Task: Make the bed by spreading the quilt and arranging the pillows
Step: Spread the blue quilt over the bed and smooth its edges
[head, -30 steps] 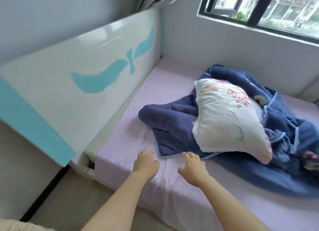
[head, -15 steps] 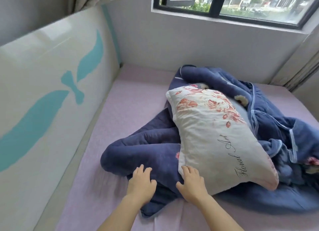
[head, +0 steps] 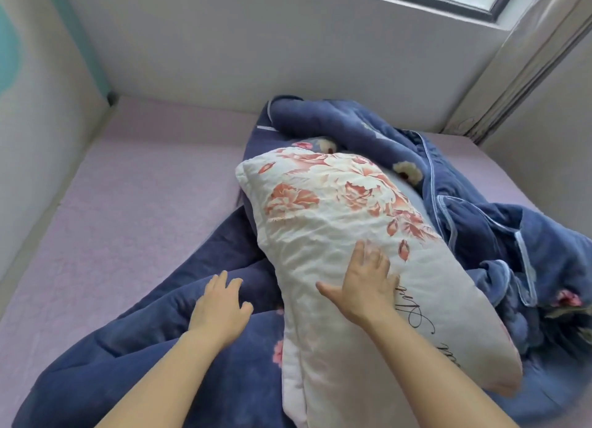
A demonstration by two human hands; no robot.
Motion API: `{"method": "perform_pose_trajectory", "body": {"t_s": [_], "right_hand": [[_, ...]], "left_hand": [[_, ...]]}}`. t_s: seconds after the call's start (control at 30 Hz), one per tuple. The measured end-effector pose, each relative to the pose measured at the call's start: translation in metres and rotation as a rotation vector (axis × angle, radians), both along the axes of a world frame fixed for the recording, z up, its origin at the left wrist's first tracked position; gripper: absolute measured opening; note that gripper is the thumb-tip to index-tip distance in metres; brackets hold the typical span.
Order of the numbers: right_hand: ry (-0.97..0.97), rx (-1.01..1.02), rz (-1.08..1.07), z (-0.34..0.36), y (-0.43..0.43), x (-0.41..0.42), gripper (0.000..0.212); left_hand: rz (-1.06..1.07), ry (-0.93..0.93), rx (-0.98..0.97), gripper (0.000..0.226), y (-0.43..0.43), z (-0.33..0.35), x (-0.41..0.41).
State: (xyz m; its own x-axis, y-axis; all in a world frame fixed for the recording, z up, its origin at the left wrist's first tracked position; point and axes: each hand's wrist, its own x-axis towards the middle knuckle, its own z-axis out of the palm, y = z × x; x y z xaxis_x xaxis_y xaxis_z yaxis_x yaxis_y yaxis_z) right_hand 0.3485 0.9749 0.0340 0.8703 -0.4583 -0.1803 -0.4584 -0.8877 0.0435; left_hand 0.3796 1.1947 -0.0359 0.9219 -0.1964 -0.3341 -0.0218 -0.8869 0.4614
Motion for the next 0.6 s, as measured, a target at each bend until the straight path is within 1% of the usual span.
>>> {"method": "perform_pose_trajectory", "body": {"t_s": [0.07,0.13,0.2,0.27,0.33,0.37,0.43,0.47,0.5,0.53,0.57,0.6], "right_hand": [[0.031,-0.056,-0.007,-0.016,-0.014,0.016,0.125],[0.027,-0.116,0.007,-0.036,-0.022,0.023,0.126],[-0.029,-0.171,0.037,-0.065,-0.029,0.028,0.120],[-0.126,-0.183,0.086,-0.092,-0.035,0.034,0.108],[-0.252,-0.186,0.155,-0.117,-0.042,0.042,0.090],[-0.282,-0.165,0.186,-0.122,-0.043,0.045,0.077],[-0.299,-0.109,0.241,-0.129,-0.047,0.049,0.053],[-0.284,-0.090,0.257,-0.127,-0.048,0.050,0.046],[-0.256,-0.078,0.263,-0.120,-0.049,0.052,0.039],[-0.242,-0.066,0.261,-0.108,-0.051,0.055,0.029],[-0.241,-0.050,0.250,-0.093,-0.052,0.058,0.019],[-0.242,-0.031,0.246,-0.079,-0.055,0.063,0.017]], "left_hand": [[0.030,-0.014,-0.042,0.062,-0.015,-0.023,0.022],[0.053,-0.028,-0.036,0.072,-0.024,-0.053,0.039],[0.042,-0.011,0.066,0.085,-0.026,-0.090,0.046],[-0.003,-0.012,0.216,0.088,-0.027,-0.129,0.045],[-0.012,-0.109,0.272,0.082,-0.028,-0.161,0.046],[-0.039,-0.179,0.284,0.075,-0.026,-0.174,0.048],[-0.196,-0.341,0.339,0.057,-0.030,-0.180,0.051],[-0.249,-0.336,0.338,0.050,-0.031,-0.173,0.051],[-0.257,-0.270,0.335,0.043,-0.033,-0.160,0.050],[-0.215,-0.242,0.336,0.037,-0.034,-0.147,0.050],[-0.173,-0.255,0.347,0.031,-0.031,-0.140,0.049],[-0.155,-0.250,0.328,0.028,-0.027,-0.133,0.047]]}}
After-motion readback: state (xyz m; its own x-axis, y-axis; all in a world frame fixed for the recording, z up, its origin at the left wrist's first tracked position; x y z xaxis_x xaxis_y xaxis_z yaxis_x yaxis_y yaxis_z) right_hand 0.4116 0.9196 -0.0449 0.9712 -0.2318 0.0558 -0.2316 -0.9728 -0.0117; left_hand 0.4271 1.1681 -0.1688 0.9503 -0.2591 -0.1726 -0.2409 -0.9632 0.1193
